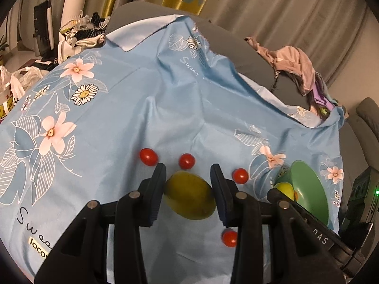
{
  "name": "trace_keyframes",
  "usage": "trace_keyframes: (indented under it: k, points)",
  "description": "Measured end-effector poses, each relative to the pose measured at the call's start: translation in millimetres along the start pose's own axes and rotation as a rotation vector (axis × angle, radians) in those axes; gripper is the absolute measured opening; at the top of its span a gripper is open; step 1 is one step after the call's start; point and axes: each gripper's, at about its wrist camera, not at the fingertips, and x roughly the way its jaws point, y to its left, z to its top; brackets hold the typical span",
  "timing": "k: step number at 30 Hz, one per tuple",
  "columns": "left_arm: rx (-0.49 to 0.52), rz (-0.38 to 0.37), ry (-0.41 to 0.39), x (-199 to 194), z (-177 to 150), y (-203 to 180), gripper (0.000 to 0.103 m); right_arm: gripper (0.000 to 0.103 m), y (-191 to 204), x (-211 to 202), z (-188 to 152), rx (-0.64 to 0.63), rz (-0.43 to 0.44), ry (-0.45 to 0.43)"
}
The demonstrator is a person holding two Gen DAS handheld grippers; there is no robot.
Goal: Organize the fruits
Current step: 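Lift the green fruit with the right gripper while the left gripper carries the lime toward the bowl, then carry the large green fruit over the green bowl with the right gripper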
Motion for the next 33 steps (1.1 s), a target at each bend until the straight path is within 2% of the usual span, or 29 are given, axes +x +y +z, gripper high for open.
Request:
trace_keyframes:
  k: [9,17,26,33]
  points:
    - [0.05,-0.057,-0.04,-15,-7,-29,0.038,0.036,-12,-27,-2,0.034,0.057,-0.06]
    - [0.137,-0.137,-0.03,-20,-17,-64,0.038,0.036,-31,-56,-4,0.077,0.022,-0.144]
    - [0.218,-0.192,-0.025,-24,-28,-96,0.038,0.036,-63,-86,-6,0.157,0.043,-0.219]
    - [0.281,-0.231,-0.008,-19,-35,-126,0.038,0.036,-86,-104,-8,0.216,0.003,-0.269]
